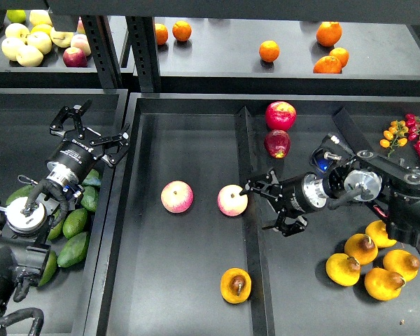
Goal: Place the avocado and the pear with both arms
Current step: 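Move the right gripper toward the halved orange fruit in the middle bin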
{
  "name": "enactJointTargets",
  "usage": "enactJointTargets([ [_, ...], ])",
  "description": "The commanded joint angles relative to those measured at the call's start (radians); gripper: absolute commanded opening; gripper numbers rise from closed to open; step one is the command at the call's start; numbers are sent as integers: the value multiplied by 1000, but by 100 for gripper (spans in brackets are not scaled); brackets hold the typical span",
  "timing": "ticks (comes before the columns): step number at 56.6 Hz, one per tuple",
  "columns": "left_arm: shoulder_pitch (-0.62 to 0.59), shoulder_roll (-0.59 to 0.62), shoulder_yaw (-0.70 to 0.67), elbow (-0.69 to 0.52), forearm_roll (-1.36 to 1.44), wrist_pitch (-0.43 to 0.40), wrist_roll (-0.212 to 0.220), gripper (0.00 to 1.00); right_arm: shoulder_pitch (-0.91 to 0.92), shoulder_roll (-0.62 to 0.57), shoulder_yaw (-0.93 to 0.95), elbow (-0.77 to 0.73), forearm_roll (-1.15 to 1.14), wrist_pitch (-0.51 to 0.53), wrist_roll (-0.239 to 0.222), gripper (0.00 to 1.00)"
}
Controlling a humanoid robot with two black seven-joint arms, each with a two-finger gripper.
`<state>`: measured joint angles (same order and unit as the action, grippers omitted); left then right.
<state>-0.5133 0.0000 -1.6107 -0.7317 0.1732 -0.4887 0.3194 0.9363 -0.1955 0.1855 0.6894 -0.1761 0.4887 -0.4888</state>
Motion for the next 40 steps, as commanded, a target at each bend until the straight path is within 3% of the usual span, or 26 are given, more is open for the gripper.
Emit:
enactJointTargets([
  [1, 1, 0, 0, 0, -1, 0, 0, 97, -11, 2, -54, 50, 4, 0, 0, 99],
  [13, 1, 0, -11, 0, 0, 0, 0, 98, -71, -30, -67, 176, 6, 0, 0, 99],
  [24, -1, 0, -12, 0, 0, 0, 0, 98, -76, -101, -133, 200, 6, 0, 0, 99],
  [40, -2, 0, -11, -2, 0, 0, 0, 98, -105, -102, -136, 199, 4, 0, 0, 99],
])
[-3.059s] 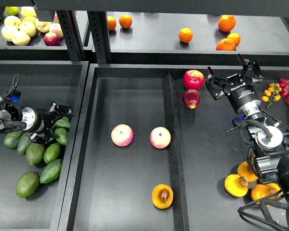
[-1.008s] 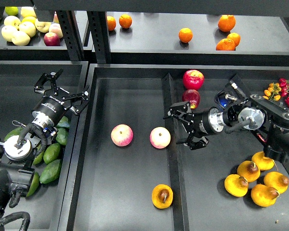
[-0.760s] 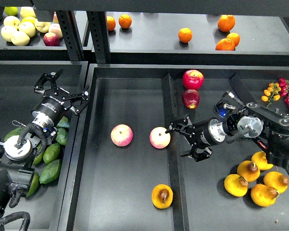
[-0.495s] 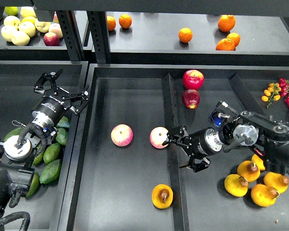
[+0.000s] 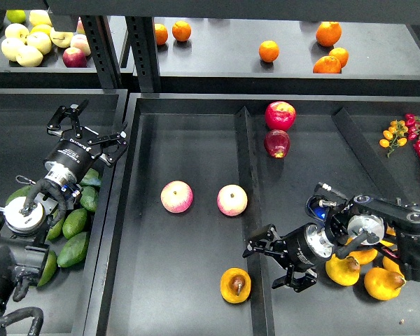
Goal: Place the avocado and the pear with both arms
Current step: 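Move the right gripper toward the halved orange fruit in the middle bin, then lower the right gripper and close it on the orange fruit half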
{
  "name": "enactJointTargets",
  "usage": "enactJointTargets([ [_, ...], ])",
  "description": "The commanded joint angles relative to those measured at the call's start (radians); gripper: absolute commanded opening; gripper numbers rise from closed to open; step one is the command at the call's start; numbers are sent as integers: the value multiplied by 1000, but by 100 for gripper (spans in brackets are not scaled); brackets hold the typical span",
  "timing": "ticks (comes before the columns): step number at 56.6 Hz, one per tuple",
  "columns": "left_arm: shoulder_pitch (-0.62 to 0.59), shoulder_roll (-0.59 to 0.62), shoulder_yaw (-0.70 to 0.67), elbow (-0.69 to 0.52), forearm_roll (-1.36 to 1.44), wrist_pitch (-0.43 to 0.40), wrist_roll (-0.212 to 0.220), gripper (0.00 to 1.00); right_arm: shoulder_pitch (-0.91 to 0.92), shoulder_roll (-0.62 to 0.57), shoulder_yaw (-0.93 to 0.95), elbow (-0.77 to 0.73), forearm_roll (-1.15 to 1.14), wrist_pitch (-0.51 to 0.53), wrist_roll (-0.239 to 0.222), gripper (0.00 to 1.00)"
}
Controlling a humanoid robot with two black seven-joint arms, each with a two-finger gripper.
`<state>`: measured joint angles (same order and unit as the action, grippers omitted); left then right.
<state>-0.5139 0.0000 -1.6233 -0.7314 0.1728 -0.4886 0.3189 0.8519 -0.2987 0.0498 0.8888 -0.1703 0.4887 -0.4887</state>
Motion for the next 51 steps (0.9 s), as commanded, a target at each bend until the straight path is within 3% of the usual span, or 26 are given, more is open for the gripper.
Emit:
enactJointTargets([
  [1, -3, 0, 2, -2, 1, 0, 0, 98, -25, 1, -1, -1, -3, 0, 0, 99],
  [34, 0, 0, -1, -25, 1, 0, 0, 99, -66, 50, 1, -19, -34, 0, 0, 99],
  [51, 0, 0, 0, -26, 1, 0, 0, 99, -71, 93, 18, -65, -40, 0, 0, 93],
])
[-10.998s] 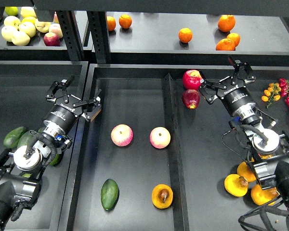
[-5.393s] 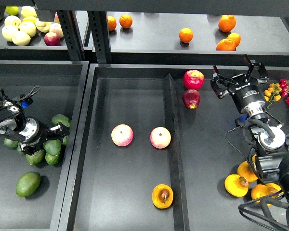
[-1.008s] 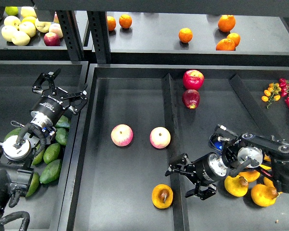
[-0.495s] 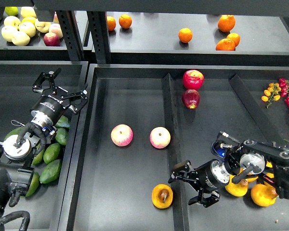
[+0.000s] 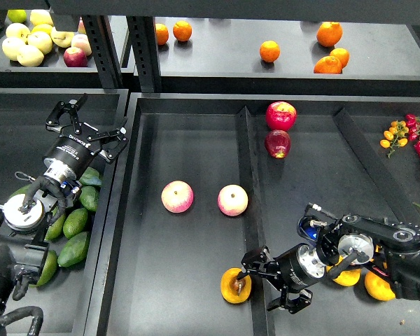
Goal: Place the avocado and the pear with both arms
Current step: 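Lower the right gripper and close it on the orange fruit half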
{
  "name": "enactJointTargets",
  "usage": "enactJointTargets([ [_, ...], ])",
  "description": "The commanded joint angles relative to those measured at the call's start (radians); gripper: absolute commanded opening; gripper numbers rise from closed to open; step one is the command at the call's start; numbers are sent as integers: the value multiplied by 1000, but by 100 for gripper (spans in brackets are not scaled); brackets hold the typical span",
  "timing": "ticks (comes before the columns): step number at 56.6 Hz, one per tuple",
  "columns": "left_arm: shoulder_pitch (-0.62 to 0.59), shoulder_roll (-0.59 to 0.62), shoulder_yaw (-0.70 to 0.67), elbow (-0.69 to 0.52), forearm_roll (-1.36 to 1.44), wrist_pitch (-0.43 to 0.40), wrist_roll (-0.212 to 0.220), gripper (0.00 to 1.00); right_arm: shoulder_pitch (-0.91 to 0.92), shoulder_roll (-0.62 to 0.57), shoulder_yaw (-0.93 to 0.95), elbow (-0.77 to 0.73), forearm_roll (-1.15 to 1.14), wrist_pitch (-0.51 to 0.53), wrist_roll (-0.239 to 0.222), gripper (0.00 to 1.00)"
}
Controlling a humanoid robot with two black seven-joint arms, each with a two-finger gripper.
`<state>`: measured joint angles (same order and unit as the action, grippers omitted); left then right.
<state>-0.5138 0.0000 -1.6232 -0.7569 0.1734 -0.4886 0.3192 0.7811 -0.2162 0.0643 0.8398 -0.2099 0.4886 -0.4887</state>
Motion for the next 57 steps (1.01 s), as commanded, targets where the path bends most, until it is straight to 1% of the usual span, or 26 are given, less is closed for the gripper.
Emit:
enactJointTargets([
  [1, 0, 0, 0, -1, -2, 0, 0, 99, 0, 12, 3, -18, 0, 0, 0, 93],
  [9, 0, 0, -1, -7, -2, 0, 0, 99, 0, 35, 3, -50, 0, 0, 0, 85],
  [26, 1, 0, -1, -15, 0, 0, 0, 99, 1, 64, 6, -93, 0, 0, 0, 72],
  [33, 3, 0, -1, -15, 0, 0, 0, 99, 3, 78, 8, -110, 0, 0, 0, 64],
  [40, 5, 0, 0, -16, -2, 0, 0, 99, 3, 90, 26, -114, 0, 0, 0, 53],
  [49, 5, 0, 2, -16, 0, 0, 0, 99, 1, 90, 32, -114, -2, 0, 0, 45],
  [53, 5, 0, 2, -18, -2, 0, 0, 99, 1, 86, 32, -114, -2, 0, 0, 39],
  [57, 5, 0, 2, -21, 0, 0, 0, 99, 1, 83, 32, -119, 1, 0, 0, 29],
])
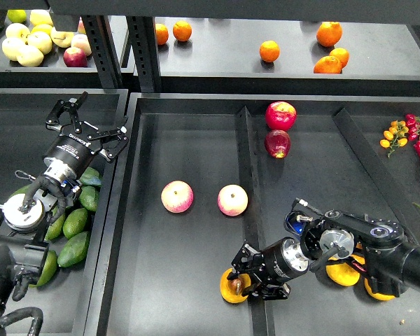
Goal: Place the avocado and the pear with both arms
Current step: 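Lower the right gripper and close it on the orange fruit half, then lift the fruit half and carry it to the bin of fruit halves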
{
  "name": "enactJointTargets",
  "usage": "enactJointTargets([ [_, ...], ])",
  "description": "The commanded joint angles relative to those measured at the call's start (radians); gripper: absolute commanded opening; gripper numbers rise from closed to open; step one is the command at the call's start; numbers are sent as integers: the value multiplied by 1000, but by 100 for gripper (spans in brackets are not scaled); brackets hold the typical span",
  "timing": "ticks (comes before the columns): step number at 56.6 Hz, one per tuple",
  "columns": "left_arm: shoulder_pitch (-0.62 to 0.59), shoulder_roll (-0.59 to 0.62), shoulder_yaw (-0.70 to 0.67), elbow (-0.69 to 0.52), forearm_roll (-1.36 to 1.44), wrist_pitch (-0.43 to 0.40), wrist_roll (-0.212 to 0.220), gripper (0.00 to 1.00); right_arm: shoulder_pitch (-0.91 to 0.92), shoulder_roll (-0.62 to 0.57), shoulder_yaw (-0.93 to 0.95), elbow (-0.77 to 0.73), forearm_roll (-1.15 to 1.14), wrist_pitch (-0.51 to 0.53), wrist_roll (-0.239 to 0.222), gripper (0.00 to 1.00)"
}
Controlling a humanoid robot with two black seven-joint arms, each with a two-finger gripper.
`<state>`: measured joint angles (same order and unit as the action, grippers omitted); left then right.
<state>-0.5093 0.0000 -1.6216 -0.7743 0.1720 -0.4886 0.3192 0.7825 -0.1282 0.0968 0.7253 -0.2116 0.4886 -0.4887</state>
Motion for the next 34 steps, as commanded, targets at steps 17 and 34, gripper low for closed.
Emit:
enactJointTargets([
  [17, 0, 0, 0, -5, 0, 0, 0, 99, 0, -25, 0, -9, 12, 0, 0, 15],
  [34, 2, 0, 0, -5, 1, 0, 0, 99, 11, -48, 3, -10, 40, 0, 0, 5],
])
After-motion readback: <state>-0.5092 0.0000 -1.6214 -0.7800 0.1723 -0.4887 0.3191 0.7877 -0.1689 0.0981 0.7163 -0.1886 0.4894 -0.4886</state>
